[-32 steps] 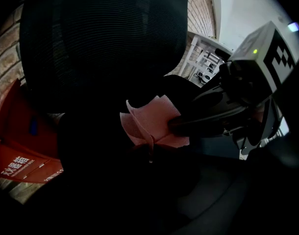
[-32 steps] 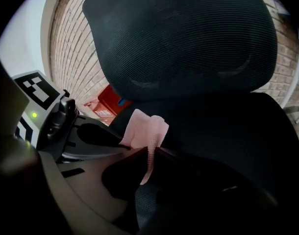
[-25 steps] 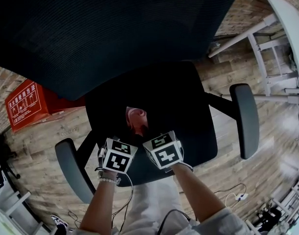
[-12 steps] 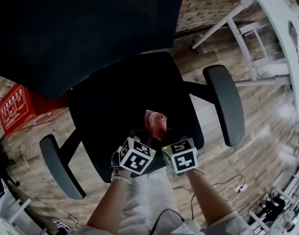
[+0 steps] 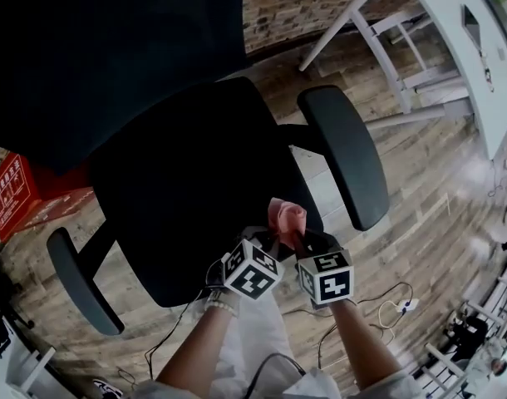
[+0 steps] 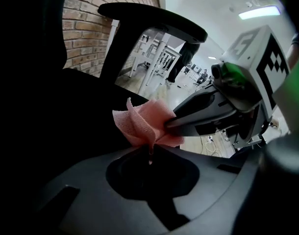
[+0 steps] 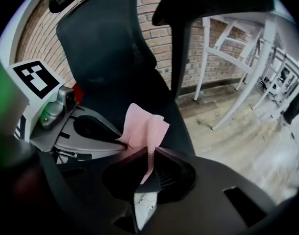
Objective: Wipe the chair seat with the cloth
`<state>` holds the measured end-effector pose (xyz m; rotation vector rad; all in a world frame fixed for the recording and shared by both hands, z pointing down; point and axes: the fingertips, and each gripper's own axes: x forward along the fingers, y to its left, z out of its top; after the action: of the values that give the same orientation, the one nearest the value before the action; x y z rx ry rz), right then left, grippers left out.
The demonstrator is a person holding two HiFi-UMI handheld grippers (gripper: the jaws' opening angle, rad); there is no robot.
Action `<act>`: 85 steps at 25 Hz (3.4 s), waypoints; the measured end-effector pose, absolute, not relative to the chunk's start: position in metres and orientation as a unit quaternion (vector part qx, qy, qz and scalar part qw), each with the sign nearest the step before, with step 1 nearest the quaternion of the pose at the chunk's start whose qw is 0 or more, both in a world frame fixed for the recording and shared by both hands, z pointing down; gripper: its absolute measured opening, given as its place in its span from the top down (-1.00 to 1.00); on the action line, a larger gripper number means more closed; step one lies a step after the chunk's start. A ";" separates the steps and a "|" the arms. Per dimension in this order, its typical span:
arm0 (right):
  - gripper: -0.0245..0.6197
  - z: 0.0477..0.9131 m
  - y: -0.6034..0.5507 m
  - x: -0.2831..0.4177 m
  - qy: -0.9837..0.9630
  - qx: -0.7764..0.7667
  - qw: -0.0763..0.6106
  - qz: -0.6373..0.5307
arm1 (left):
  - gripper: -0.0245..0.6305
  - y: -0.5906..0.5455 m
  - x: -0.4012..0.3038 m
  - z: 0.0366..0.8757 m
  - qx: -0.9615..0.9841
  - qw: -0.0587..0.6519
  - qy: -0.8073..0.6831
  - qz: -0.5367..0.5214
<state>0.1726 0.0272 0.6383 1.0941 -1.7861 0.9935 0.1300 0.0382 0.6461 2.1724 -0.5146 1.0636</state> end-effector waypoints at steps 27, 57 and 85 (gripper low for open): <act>0.76 0.641 0.051 -0.015 -0.777 0.298 0.376 0.408 | 0.81 0.078 -0.054 0.646 0.744 0.374 -0.362 0.419; 0.76 0.640 0.156 -0.128 -0.822 0.096 0.399 0.395 | 0.81 0.201 -0.152 0.640 0.629 0.426 -0.460 0.461; 0.76 0.646 0.096 0.186 -0.718 0.399 0.418 0.388 | 0.81 0.112 0.145 0.658 0.815 0.328 -0.244 0.411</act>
<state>0.1863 0.0958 0.6464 1.0011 -1.8000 0.9743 0.1448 0.1120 0.6576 2.1335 -0.6397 1.0747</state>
